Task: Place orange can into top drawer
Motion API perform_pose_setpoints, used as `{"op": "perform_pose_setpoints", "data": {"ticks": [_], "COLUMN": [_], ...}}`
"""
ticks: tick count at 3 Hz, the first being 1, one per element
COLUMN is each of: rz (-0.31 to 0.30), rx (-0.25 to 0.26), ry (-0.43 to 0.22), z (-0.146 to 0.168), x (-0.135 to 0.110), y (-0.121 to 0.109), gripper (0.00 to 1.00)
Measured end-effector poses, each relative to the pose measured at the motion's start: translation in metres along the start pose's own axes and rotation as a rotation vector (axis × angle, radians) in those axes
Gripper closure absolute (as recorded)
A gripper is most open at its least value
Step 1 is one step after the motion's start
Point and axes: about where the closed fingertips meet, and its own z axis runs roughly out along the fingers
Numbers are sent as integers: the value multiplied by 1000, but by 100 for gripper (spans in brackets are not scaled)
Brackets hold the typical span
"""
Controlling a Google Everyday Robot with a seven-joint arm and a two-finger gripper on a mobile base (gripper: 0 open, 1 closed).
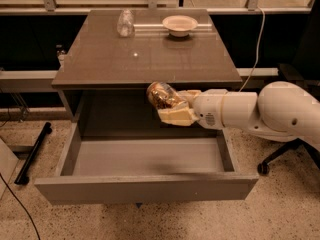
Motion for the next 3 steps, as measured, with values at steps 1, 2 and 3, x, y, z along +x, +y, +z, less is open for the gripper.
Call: {"op": "perform_pose_setpoints", "data": {"ticks": [1, 2, 3], "rz": [5, 21, 70], "rx": [-8, -4, 21], "ry": [77, 143, 201], "z": [23, 42, 56], "x": [18, 40, 64], "y": [0, 1, 2], "gripper": [100, 100, 100]}}
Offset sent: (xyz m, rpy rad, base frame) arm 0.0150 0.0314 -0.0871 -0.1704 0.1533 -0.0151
